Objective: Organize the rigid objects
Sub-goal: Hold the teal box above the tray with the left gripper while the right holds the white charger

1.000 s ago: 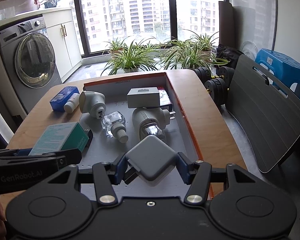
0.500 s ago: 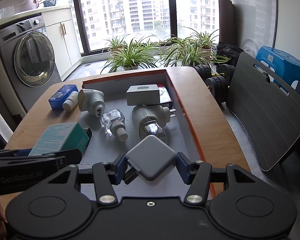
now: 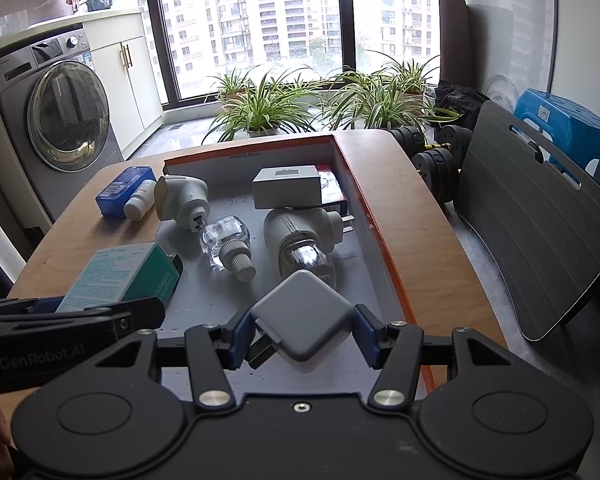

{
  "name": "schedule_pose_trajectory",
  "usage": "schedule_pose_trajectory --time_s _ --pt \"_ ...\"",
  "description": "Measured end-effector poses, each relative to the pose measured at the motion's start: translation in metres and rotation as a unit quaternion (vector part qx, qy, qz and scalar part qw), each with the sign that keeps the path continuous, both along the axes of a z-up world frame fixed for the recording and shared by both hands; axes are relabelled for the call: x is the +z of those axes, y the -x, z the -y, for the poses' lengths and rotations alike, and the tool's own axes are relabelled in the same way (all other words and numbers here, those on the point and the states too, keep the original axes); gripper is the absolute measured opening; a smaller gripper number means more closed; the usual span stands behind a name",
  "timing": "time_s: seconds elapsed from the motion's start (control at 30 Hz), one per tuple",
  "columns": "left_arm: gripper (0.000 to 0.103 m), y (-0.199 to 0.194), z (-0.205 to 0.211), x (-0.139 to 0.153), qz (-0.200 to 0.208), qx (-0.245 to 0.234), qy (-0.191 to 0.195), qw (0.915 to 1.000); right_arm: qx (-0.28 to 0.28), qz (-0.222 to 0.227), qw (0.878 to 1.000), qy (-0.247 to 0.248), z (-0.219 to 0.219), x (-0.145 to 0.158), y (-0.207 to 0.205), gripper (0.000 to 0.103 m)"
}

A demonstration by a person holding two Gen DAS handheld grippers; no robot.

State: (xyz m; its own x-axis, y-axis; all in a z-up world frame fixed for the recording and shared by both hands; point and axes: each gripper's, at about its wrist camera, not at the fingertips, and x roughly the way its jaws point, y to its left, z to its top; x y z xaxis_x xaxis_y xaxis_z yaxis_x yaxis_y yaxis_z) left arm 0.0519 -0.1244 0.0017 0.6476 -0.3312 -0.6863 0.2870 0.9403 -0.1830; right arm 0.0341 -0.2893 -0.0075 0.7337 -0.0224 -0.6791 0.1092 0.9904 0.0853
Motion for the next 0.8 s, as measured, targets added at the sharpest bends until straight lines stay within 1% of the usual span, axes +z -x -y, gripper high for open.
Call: schedule_pose_trajectory --time_s 0.8 --pt "0.072 -0.013 0.001 -0.005 -0.008 0.001 -0.007 0.9999 -0.001 -0.014 1.0 -0.005 0.003 -0.008 -0.015 0.066"
